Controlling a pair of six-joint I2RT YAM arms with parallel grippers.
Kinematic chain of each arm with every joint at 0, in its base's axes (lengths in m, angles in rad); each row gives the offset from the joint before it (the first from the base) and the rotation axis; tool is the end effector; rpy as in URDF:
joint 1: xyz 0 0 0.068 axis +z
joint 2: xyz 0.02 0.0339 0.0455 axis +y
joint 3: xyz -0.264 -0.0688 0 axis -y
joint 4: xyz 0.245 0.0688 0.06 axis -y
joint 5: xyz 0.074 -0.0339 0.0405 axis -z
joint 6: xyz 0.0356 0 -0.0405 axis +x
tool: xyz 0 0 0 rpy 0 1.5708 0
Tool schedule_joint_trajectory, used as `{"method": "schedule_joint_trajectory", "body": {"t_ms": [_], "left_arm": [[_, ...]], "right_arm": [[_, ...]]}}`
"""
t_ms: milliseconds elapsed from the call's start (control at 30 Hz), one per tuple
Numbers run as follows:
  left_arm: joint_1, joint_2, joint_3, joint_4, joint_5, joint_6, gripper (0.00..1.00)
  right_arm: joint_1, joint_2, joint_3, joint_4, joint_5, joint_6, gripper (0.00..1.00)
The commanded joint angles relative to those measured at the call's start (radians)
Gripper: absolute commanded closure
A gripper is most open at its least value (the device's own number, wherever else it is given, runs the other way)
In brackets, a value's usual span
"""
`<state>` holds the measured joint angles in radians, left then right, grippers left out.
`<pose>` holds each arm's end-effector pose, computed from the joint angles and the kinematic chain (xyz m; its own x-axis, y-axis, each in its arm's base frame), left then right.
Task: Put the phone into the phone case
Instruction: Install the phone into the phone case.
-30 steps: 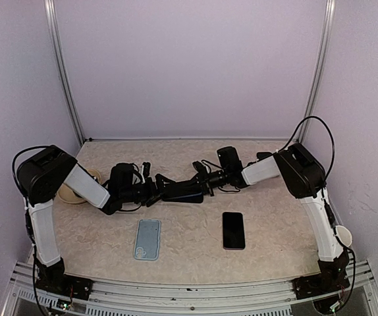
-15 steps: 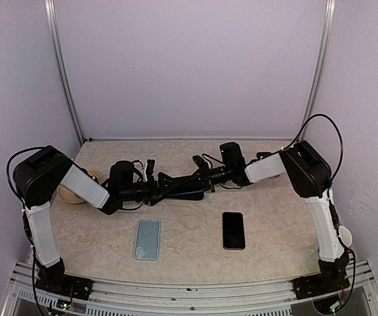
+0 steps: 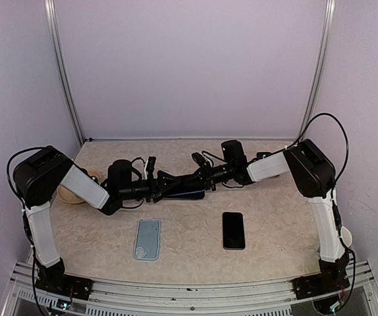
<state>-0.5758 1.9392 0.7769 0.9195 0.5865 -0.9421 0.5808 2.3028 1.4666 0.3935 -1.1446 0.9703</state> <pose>0.2980 -0.2169 0.1339 -0.8498 -0.2514 -0.4632 0.3686 0.3447 -0.8633 0.3880 0.2934 0.1303 -0.9570 -0.2201 -0.1888 -0.2214 0.1341 0.9659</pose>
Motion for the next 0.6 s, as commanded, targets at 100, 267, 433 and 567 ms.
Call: {"method": "schedule_joint_trajectory", "body": {"t_ms": [100,267,433,567], "left_arm": [[-0.007,-0.023,-0.016,0.109,0.052,-0.005,0.20],[-0.009,-0.020,-0.026,0.144,0.071,-0.017,0.33],[-0.009,-0.008,-0.037,0.199,0.090,-0.036,0.45],[-0.009,-0.001,-0.045,0.244,0.104,-0.052,0.53]], "right_arm": [[0.028,-0.055,-0.005,0.018,-0.054,-0.042,1.00],[0.027,-0.059,-0.011,0.012,-0.056,-0.052,1.00],[0.030,-0.060,-0.015,0.006,-0.062,-0.064,1.00],[0.032,-0.060,-0.017,0.004,-0.071,-0.068,1.00]]}}
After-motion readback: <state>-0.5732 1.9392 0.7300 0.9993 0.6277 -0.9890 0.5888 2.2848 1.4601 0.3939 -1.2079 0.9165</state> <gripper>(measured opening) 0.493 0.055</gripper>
